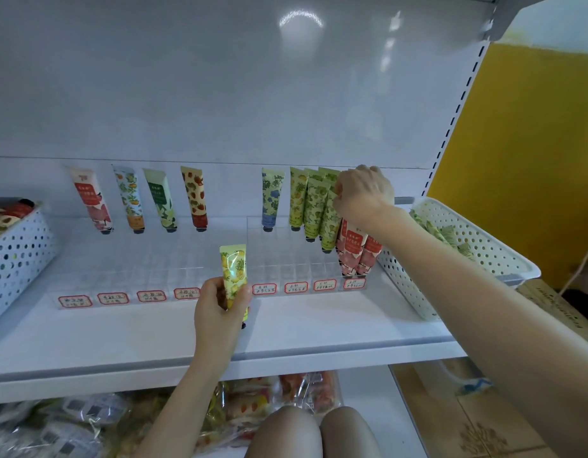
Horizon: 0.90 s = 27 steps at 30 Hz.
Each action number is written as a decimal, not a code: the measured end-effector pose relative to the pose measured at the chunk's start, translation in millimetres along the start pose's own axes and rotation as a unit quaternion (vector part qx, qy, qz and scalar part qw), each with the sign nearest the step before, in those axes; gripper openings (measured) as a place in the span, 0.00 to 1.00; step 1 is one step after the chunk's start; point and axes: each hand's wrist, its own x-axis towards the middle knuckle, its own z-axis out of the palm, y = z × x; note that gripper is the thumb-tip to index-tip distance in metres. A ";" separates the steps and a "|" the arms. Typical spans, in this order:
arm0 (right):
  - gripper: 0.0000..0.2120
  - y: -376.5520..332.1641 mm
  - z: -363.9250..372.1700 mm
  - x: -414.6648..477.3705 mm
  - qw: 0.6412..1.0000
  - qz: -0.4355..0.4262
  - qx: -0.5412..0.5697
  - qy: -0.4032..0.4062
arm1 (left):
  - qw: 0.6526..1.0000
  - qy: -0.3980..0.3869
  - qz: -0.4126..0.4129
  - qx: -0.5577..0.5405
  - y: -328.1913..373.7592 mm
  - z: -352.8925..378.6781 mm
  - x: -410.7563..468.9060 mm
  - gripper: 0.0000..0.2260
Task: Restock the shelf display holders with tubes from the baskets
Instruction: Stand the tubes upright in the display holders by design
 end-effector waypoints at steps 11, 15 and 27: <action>0.05 -6.5 -1.0 2.0 0.999 0.011 -0.032 -0.021 | 1.000 -0.002 0.008 0.004 -2.1 0.5 0.6 0.08; 0.04 -4.7 1.5 3.3 0.999 0.005 -0.033 -0.023 | 1.000 0.000 0.012 0.005 -2.0 0.8 0.4 0.08; 0.09 -1.5 1.9 7.1 0.999 -0.005 -0.024 -0.031 | 1.000 0.007 0.015 0.013 -1.9 1.0 0.5 0.09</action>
